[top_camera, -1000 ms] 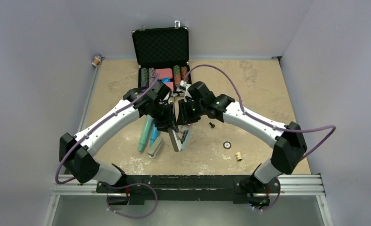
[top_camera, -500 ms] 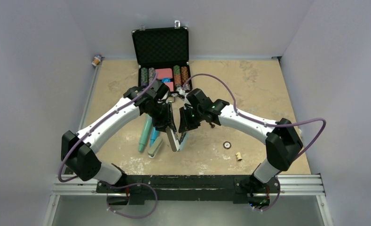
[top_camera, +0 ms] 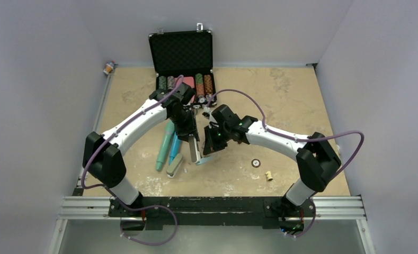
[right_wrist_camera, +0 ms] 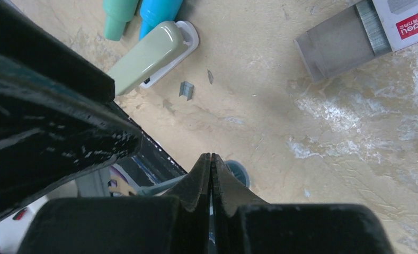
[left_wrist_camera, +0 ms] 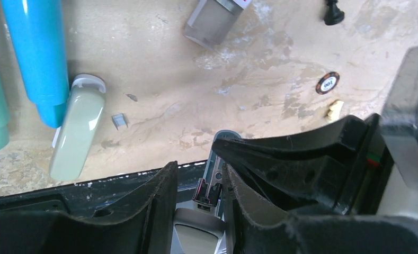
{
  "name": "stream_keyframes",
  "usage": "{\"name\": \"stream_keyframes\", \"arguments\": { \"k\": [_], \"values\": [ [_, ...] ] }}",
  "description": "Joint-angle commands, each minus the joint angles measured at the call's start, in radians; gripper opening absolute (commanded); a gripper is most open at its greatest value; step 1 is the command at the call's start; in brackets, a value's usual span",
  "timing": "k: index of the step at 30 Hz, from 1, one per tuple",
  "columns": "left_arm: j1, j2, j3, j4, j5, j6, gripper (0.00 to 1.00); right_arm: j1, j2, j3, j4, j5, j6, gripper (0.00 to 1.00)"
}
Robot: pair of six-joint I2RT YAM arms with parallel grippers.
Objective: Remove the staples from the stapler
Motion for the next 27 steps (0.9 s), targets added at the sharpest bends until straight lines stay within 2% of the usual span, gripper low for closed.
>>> {"name": "stream_keyframes", "arguments": {
  "k": [1, 12, 17, 20, 22, 24, 27],
  "values": [
    [0.01, 0.003, 0.053, -0.01, -0.061, -0.02, 0.0, 0.0, 0.006, -0.008, 0.014, -0.04, -0.013, 0.03],
    [0.02, 0.013, 0.091, -0.029, -0.087, -0.011, 0.0, -0.001, -0.016, 0.002, 0.018, -0.083, -0.041, 0.05],
    [0.033, -0.015, 0.095, -0.039, -0.125, -0.009, 0.0, 0.0, -0.021, 0.006, 0.016, -0.103, -0.054, 0.01],
    [0.036, -0.011, 0.114, -0.046, -0.127, 0.002, 0.0, 0.0, -0.011, 0.004, 0.01, -0.104, -0.063, 0.04],
    [0.037, -0.015, 0.146, -0.069, -0.135, 0.012, 0.0, -0.002, -0.016, 0.018, -0.015, -0.06, -0.071, 0.24],
    [0.035, -0.05, 0.154, -0.077, -0.157, 0.014, 0.0, -0.021, -0.031, 0.054, -0.067, 0.024, -0.091, 0.6],
    [0.036, -0.121, 0.14, -0.081, -0.18, 0.022, 0.0, -0.123, -0.082, 0.114, -0.118, 0.05, -0.112, 0.94]
  ]
}}
